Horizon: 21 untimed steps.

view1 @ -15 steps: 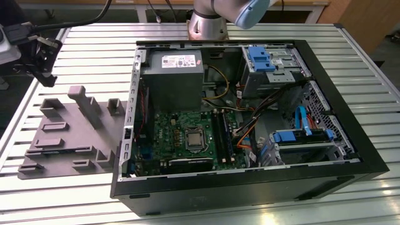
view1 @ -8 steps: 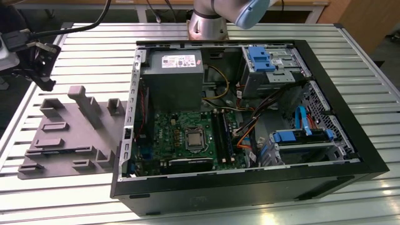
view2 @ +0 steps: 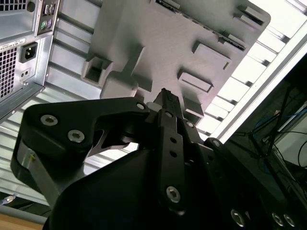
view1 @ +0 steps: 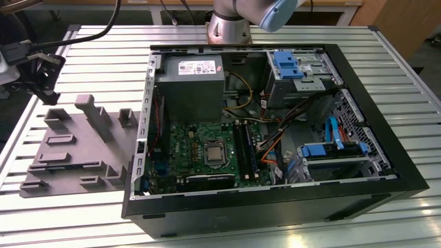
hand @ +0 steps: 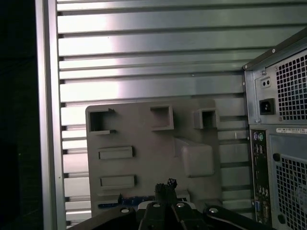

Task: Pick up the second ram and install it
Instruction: 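Reach for the second ram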

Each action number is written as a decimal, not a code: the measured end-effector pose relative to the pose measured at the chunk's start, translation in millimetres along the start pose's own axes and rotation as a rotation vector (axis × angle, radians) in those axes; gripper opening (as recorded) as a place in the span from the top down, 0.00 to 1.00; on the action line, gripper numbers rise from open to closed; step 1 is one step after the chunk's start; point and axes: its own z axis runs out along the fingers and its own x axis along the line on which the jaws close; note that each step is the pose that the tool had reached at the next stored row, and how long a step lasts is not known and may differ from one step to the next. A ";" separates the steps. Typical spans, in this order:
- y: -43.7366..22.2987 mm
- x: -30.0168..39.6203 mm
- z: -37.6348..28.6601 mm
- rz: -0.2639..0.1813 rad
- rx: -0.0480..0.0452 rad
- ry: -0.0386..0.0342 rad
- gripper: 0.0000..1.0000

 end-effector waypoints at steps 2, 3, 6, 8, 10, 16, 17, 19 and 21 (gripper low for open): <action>-1.2 1.0 1.3 0.000 0.0000 0.0000 0.89; -1.9 1.5 2.0 0.000 -0.0001 -0.0001 0.89; -3.5 2.9 3.6 0.000 0.0000 0.0000 0.89; -4.5 3.9 4.6 0.000 -0.0001 -0.0001 0.89; -5.4 4.9 5.5 0.000 0.0000 0.0000 0.89; -7.7 8.3 8.1 0.000 0.0000 0.0000 0.89; -8.1 9.1 8.5 0.000 0.0000 0.0000 0.89; -9.1 10.4 9.2 0.000 -0.0001 -0.0001 0.89; -10.1 12.0 9.7 0.000 0.0000 -0.0001 0.89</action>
